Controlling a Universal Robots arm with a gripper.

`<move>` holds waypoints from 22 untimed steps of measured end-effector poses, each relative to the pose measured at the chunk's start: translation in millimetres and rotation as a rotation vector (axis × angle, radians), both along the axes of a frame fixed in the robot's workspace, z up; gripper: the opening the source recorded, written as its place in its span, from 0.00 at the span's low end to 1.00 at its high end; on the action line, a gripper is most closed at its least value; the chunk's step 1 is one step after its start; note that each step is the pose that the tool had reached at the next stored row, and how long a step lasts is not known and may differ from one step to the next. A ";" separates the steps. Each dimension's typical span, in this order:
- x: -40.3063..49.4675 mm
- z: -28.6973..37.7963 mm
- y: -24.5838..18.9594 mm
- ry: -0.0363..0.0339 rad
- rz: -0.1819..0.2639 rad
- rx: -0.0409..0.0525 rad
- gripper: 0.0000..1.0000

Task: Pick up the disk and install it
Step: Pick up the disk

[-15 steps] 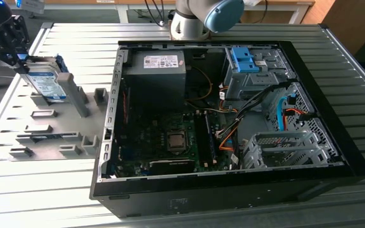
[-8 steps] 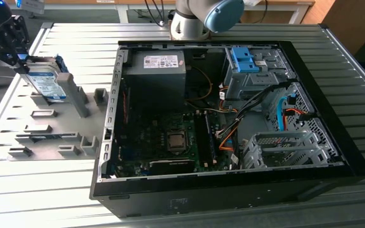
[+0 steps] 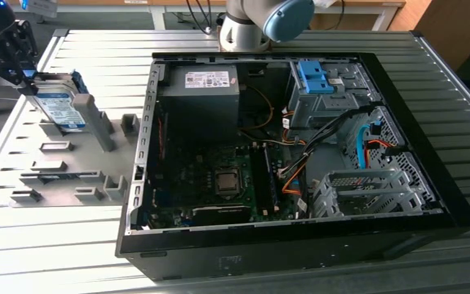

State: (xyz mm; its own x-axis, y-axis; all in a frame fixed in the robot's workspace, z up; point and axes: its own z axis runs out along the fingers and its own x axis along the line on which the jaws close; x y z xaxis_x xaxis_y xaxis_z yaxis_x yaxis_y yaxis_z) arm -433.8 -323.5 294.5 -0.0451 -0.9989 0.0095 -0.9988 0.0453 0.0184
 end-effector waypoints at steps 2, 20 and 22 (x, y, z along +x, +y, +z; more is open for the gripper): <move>0.0 0.0 0.0 0.0000 0.010 0.0000 0.37; 0.0 -0.1 -0.1 -0.0001 0.012 -0.0003 0.37; 0.0 -0.1 -0.1 0.0000 0.012 -0.0003 0.37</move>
